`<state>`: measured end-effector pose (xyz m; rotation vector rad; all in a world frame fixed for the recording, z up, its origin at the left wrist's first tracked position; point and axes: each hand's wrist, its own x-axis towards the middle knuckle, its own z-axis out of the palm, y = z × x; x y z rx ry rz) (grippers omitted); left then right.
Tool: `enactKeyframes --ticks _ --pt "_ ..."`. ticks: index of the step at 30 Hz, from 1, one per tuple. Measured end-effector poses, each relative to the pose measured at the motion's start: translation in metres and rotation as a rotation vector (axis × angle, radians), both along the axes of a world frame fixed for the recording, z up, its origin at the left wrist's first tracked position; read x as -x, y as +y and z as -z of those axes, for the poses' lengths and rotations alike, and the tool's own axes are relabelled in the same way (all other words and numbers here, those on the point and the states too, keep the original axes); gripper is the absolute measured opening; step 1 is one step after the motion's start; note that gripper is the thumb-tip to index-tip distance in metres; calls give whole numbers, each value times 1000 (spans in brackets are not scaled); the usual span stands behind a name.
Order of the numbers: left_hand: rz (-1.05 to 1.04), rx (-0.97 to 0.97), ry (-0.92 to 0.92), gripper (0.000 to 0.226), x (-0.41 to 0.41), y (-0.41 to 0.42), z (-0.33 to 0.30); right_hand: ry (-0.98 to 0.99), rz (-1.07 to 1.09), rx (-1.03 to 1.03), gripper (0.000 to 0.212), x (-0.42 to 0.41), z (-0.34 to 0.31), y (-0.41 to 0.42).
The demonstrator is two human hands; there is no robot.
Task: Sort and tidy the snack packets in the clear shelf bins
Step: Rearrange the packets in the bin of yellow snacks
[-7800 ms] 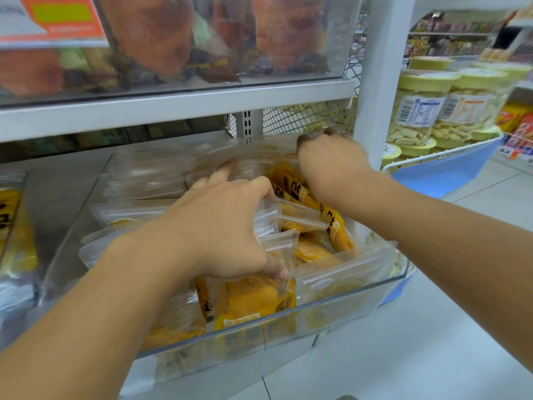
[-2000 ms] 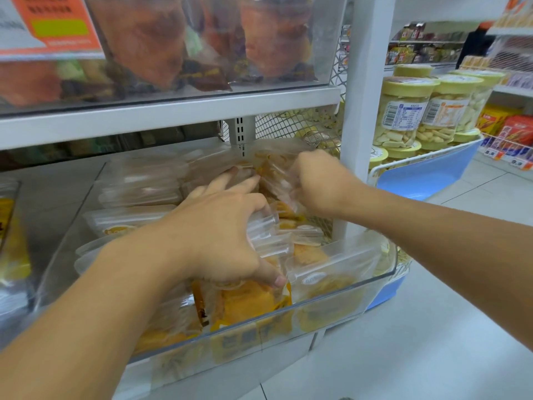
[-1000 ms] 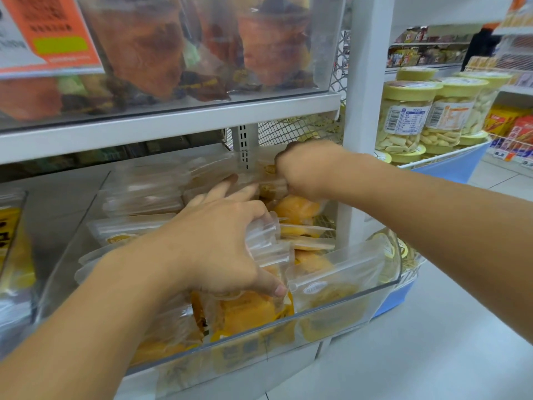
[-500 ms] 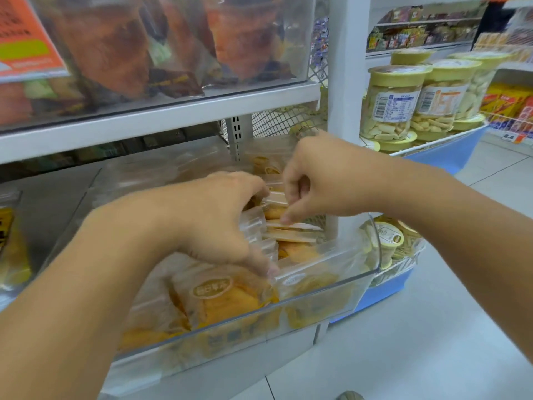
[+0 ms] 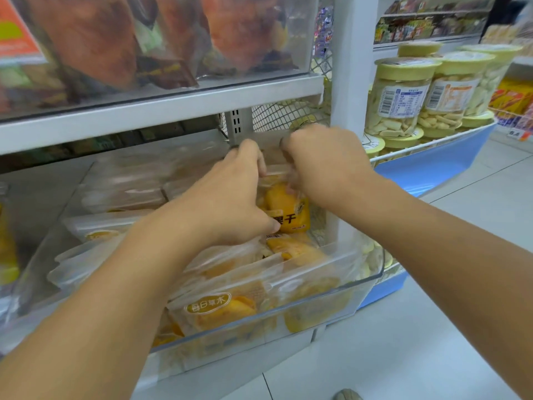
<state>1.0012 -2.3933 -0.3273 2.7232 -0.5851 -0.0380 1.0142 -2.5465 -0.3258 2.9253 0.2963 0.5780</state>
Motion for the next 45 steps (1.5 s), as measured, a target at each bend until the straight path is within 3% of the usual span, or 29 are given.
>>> enactKeyframes --ticks 3,6,8,11,14,17,20,24,27,29,31,34,36,41,45 --pt "18 -116 -19 24 -4 4 2 -96 -10 15 27 -2 7 -4" --pt "4 -243 2 41 -5 2 6 -110 -25 70 36 8 7 -5" --pt "25 -257 -20 47 -5 2 6 112 -147 30 36 16 1 -3" --pt "74 -245 -49 58 -9 5 9 692 -284 -96 23 25 -2 4" --pt "80 -262 -53 66 -11 7 11 980 -217 188 61 15 9 5" --pt "101 -267 -61 66 -11 8 13 1016 -220 197 76 6 19 5" --pt "118 -280 -51 65 -13 10 12 995 -237 169 76 0 27 7" --pt "124 -318 0 75 -13 11 12 1071 -282 141 62 1 27 7" --pt "138 -318 -6 66 -13 11 12 1161 -280 111 53 5 24 8" --pt "149 -307 1 70 -11 11 12 1077 -276 75 28 4 26 7" --pt "153 -268 17 77 -10 12 10 817 -303 19 15 3 22 1" --pt "115 -141 5 64 -8 12 9 503 -300 -116 39 4 2 -7" --pt "80 8 -55 55 -8 13 9 370 -267 -196 42 6 -3 -12" --pt "137 130 -190 26 0 8 8 57 -156 -62 32 6 5 -12" --pt "246 125 -197 47 25 6 -15 8 -96 99 9 8 4 -7"
